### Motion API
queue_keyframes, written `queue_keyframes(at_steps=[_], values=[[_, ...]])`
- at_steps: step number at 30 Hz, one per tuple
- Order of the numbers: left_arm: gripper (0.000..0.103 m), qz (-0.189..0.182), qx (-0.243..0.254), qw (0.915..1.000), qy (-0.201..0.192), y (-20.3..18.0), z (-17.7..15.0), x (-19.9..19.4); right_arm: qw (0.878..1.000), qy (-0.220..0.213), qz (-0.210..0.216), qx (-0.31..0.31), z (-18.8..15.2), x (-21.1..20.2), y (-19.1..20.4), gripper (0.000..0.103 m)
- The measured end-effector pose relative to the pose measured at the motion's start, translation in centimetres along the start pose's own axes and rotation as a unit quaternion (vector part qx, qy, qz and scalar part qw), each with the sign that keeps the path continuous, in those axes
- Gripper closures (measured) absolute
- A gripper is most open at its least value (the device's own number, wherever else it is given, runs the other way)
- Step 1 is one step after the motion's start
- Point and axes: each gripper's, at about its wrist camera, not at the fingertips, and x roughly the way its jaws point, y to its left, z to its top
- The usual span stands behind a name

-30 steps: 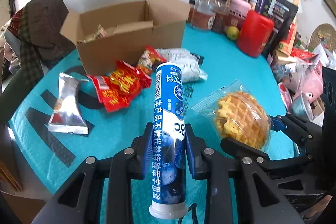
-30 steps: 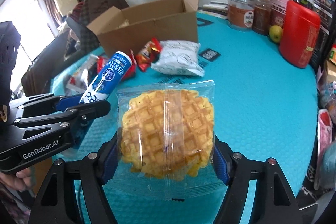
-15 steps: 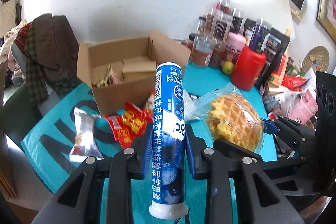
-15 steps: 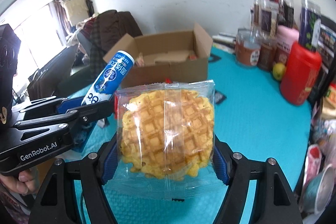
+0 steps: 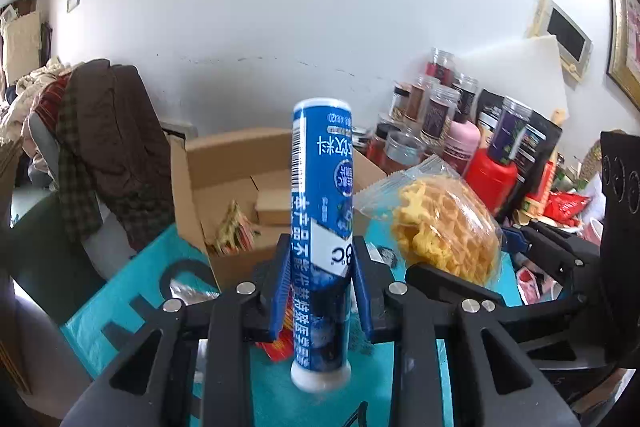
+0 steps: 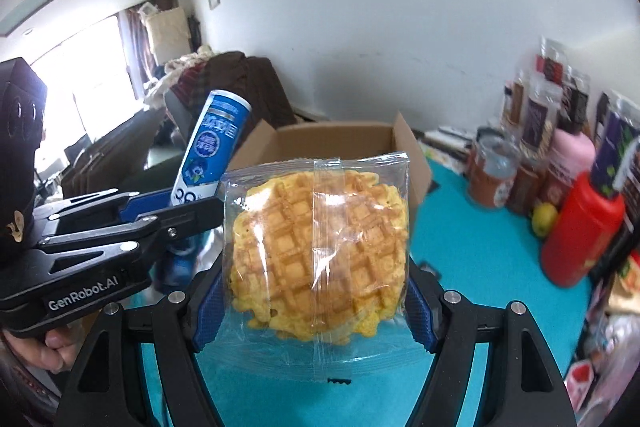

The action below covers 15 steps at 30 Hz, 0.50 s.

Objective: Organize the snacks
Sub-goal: 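Lift the blue tube and waffle and carry both over the cardboard box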

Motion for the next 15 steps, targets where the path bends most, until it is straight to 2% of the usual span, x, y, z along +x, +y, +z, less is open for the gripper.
queue_keyframes(at_steps=[15], values=[[0.075, 0.032, -0.003, 0.9992, -0.023, 3.8, 4.5, 3.7, 0.998, -0.033, 0.01, -0.049, 6.1, 5.0, 0.1, 0.028]])
